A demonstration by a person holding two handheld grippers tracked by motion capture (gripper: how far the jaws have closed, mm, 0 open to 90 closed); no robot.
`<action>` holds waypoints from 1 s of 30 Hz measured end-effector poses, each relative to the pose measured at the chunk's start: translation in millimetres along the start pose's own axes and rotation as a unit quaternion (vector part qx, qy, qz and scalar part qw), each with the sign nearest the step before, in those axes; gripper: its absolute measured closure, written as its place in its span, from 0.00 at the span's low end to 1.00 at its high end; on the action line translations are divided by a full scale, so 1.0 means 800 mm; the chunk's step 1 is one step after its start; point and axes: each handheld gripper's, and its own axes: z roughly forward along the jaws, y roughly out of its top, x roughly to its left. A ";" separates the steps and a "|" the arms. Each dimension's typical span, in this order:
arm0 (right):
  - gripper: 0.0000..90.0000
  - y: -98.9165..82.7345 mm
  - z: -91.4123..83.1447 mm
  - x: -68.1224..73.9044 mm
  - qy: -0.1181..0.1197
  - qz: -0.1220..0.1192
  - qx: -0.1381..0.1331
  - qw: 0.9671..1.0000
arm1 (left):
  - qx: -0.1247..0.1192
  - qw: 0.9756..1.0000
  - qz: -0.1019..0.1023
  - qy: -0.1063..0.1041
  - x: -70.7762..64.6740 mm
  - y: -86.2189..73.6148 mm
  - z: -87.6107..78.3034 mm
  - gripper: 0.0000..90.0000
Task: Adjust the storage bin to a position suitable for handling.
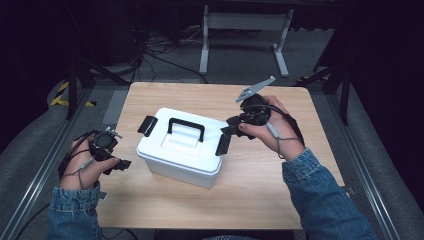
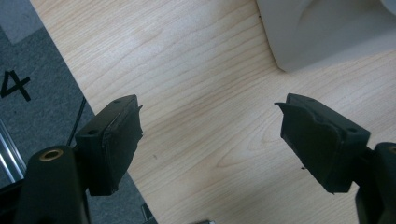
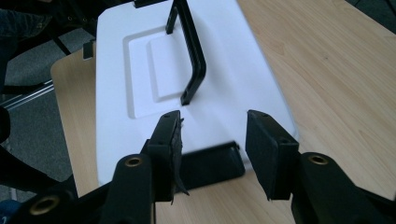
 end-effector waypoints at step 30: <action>0.80 0.042 0.111 0.011 0.022 -0.029 0.059 0.998 | -0.004 1.000 0.001 -0.002 -0.003 0.005 0.003 0.25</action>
